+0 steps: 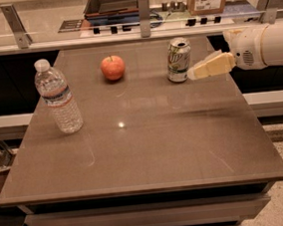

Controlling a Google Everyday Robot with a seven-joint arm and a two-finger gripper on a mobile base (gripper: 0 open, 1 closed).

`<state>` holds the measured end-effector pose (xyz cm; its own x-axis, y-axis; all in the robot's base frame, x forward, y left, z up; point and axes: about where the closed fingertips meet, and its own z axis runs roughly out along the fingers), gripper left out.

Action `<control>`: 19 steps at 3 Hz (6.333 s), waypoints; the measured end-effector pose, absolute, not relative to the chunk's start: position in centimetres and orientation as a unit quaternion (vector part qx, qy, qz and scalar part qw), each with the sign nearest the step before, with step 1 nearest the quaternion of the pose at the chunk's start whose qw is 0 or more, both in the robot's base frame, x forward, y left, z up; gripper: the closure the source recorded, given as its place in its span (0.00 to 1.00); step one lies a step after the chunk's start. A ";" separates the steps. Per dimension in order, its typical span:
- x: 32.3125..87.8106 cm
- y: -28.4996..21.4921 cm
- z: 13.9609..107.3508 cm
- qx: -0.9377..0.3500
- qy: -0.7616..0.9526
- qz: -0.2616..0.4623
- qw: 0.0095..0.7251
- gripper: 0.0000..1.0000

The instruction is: Knock 7up can over

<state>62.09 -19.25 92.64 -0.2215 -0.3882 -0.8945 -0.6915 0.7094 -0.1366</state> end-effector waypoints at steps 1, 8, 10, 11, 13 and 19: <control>63.2 -17.4 91.6 -0.332 0.759 0.174 0.533 0.00; 69.6 -14.0 87.4 -0.311 0.705 0.269 0.578 0.16; 69.7 -13.4 87.4 -0.314 0.703 0.272 0.577 0.65; 69.7 -13.1 87.4 -0.315 0.703 0.273 0.577 0.87; 69.7 -12.8 87.7 -0.320 0.703 0.277 0.571 1.00; 69.1 -17.0 89.9 -0.395 0.814 0.125 0.406 1.00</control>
Offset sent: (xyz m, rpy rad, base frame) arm 0.0292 0.0464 -0.0306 0.1987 -0.0233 0.0071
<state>69.14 -16.96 89.90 -0.3572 -0.5426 -0.7603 -0.7455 0.6560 -0.1179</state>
